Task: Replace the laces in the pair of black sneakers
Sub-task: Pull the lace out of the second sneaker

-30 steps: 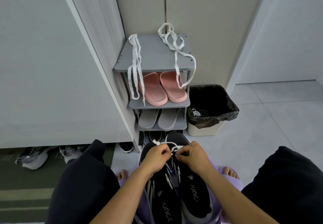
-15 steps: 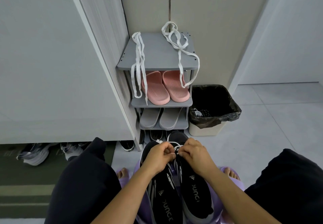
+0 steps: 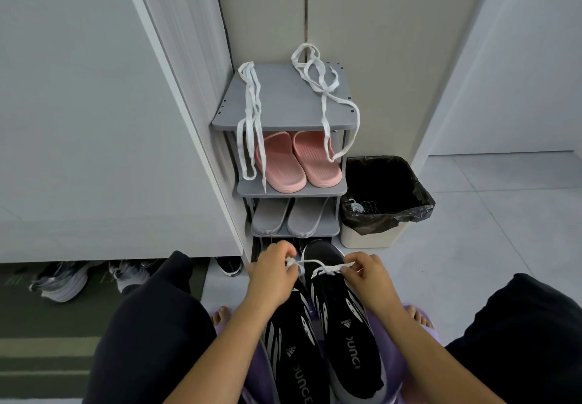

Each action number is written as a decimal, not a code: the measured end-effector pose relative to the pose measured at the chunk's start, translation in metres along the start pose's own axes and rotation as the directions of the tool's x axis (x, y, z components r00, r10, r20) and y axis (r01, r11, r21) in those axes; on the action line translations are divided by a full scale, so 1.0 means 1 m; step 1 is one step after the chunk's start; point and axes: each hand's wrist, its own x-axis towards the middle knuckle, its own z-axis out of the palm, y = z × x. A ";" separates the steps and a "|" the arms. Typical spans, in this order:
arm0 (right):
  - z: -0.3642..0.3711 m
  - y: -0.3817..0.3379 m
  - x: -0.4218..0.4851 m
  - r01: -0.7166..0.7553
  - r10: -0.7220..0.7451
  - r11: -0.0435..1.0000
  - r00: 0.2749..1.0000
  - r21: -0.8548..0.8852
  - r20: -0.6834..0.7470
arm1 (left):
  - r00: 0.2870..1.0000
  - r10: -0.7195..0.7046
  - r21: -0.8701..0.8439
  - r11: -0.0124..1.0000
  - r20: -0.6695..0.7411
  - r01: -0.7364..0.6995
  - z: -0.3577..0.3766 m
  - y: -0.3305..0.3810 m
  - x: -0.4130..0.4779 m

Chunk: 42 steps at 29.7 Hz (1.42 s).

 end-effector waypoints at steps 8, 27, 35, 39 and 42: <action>0.000 -0.007 -0.003 0.205 -0.199 0.967 0.979 -0.154 0.049 | 0.975 0.214 0.231 0.947 0.066 -0.223 0.025 0.003 0.005; 0.005 -0.015 0.007 0.072 -0.051 0.969 0.994 -0.237 0.092 | 0.972 -0.093 -0.065 0.992 0.217 0.109 0.034 0.020 -0.011; -0.011 -0.036 0.010 0.104 -0.105 0.994 0.994 0.045 0.012 | 0.967 -0.107 -0.021 0.993 0.230 0.114 0.040 0.015 -0.011; -0.014 -0.022 0.011 -0.044 0.038 0.998 0.988 0.036 0.151 | 0.969 -0.107 -0.035 0.993 0.221 0.117 0.040 0.014 -0.010; -0.009 -0.017 0.008 -0.023 0.021 0.999 0.996 0.023 0.084 | 0.966 -0.105 -0.043 0.992 0.236 0.118 0.039 0.014 -0.009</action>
